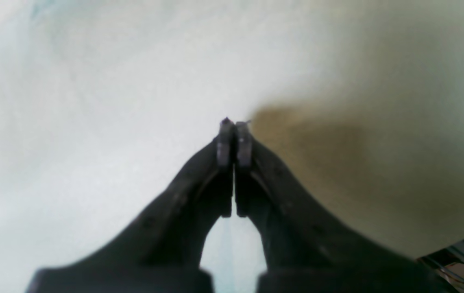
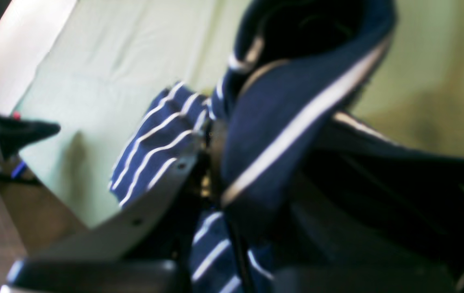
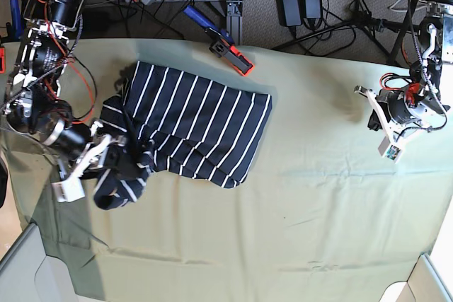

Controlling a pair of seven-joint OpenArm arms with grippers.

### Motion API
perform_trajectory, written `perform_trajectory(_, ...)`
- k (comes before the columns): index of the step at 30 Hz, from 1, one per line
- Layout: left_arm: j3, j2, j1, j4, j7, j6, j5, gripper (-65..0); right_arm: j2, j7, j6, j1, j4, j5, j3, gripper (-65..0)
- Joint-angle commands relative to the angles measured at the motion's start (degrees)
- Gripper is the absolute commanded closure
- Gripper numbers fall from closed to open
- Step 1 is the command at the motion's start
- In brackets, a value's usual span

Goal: Fold the T-shirt properly
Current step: 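Fold the sleeve end over the bundle with the right gripper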

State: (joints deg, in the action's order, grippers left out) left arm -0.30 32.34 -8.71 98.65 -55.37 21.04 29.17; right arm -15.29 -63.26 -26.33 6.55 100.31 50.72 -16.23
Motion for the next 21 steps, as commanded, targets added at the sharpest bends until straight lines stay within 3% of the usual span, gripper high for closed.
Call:
perform_trajectory(1, -0.4, 0.8, 0.7, 0.7, 1.3, -0.5, 0.2, 0.0, 0.0, 1.5, -5.2, 1.2, 1.7, 0.3, 1.4, 0.0)
perform_trajectory(13, -0.3, -2.5, 0.7, 0.7, 1.2, -0.3, 0.5, 0.0, 6.9, 0.9, -5.2, 1.2, 3.7, -10.3, 16.3, 0.0)
perform_trajectory(21, -0.2, -3.1, 0.7, 0.7, 1.1, -0.3, 0.6, 0.0, 7.8, 0.9, -5.2, 1.2, 3.7, -16.9, 26.6, 0.0)
